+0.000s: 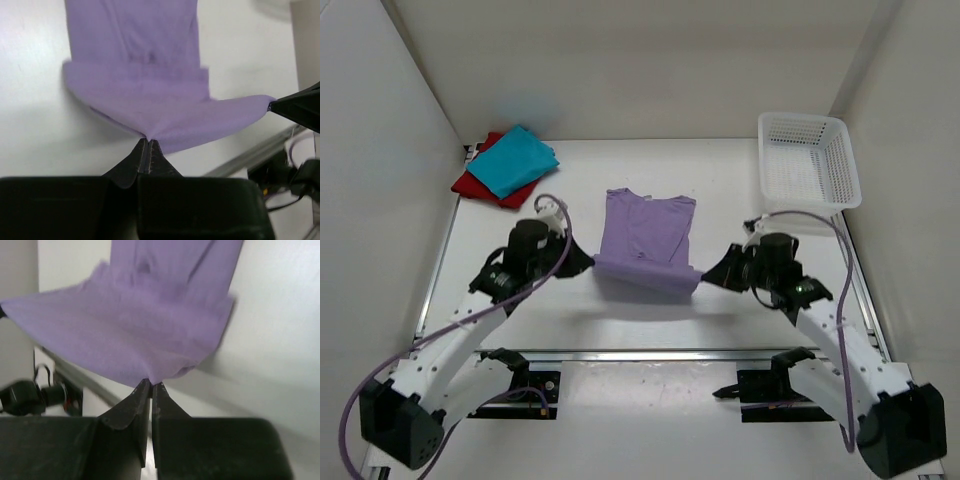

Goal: Fold and stack the t-shirts
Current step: Fold the long partially folded tshirt into a neat square

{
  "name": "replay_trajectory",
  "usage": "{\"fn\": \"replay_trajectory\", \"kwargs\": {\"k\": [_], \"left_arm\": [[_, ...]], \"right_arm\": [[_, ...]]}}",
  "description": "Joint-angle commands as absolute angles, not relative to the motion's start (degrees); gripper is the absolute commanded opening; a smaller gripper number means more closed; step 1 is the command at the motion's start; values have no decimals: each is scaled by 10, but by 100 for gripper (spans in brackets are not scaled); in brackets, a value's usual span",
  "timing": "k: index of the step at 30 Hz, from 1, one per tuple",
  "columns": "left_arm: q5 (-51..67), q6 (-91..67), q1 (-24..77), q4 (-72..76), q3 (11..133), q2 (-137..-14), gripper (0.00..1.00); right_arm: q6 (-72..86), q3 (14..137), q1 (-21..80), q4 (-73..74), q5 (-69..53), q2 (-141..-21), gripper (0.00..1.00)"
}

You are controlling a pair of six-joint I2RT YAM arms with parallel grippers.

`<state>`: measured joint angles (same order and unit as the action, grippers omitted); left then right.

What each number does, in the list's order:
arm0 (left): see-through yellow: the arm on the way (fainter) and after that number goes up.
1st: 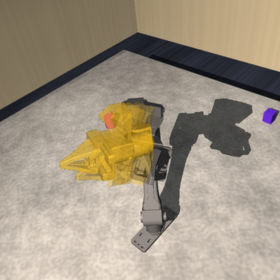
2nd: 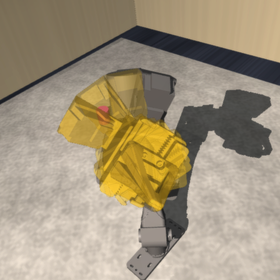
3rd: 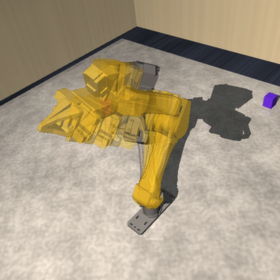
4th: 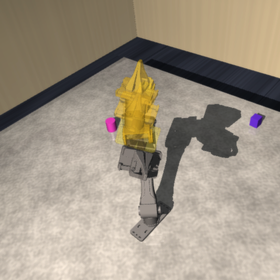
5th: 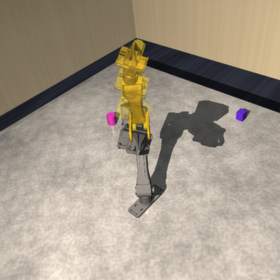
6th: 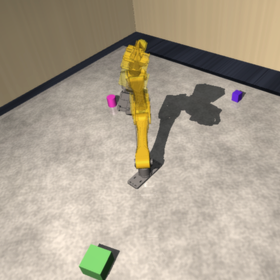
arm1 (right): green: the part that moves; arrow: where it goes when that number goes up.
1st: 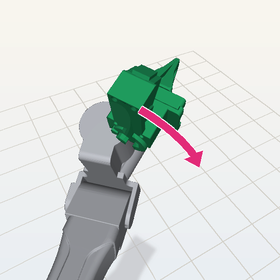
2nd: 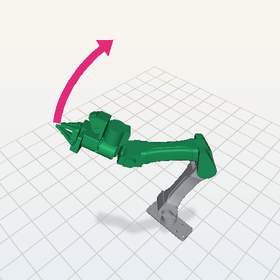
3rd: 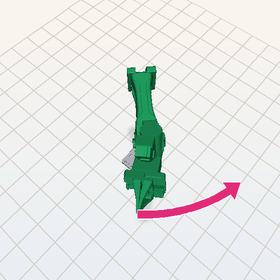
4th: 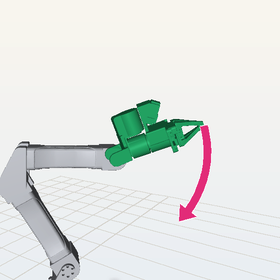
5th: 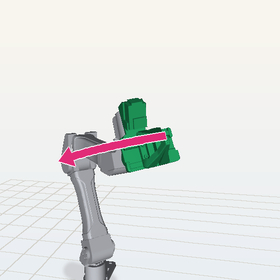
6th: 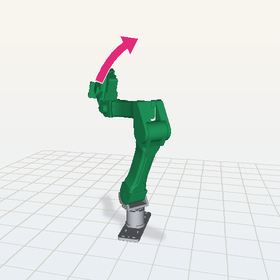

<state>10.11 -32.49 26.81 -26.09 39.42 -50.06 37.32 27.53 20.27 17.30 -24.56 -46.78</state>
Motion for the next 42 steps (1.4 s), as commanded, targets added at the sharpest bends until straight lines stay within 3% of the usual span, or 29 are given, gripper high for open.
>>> {"fn": "replay_trajectory", "kwargs": {"k": [1, 9, 19, 22, 23, 24, 26, 27, 29, 31, 33, 38, 42], "left_arm": [[98, -276, 225, -227, 471, -582, 0], [29, -274, 211, -151, 650, -826, 0], [34, -308, 145, -127, 820, -1089, 3], [59, -328, 125, -81, 824, -1114, 25], [74, -339, 115, -69, 822, -1112, 46], [73, -342, 109, -56, 817, -1104, 52], [76, -343, 105, -39, 802, -1078, 55], [69, -342, 106, -29, 789, -1063, 50], [66, -341, 119, -17, 774, -1043, 42], [77, -339, 147, -11, 761, -1036, 39], [87, -340, 177, -7, 745, -1041, 39], [87, -351, 221, 26, 696, -1062, 39], [86, -379, 190, 107, 576, -1004, 51]], "right_arm": [[293, 359, 131, 110, -284, -554, 0], [275, 579, 64, 49, -309, -823, 0], [286, 849, 51, 39, -332, -1117, 0], [288, 920, 57, 54, -341, -1181, 12], [297, 930, 57, 53, -345, -1192, 22], [300, 930, 55, 37, -349, -1193, 34], [295, 920, 61, 28, -338, -1177, 49], [284, 917, 66, 29, -322, -1165, 51], [279, 884, 69, 23, -303, -1144, 47], [279, 849, 82, 6, -302, -1108, 31], [286, 794, 89, -31, -298, -1091, 0], [319, 694, 108, -102, -305, -1071, 0], [335, 630, 120, -136, -314, -1058, 0]]}}
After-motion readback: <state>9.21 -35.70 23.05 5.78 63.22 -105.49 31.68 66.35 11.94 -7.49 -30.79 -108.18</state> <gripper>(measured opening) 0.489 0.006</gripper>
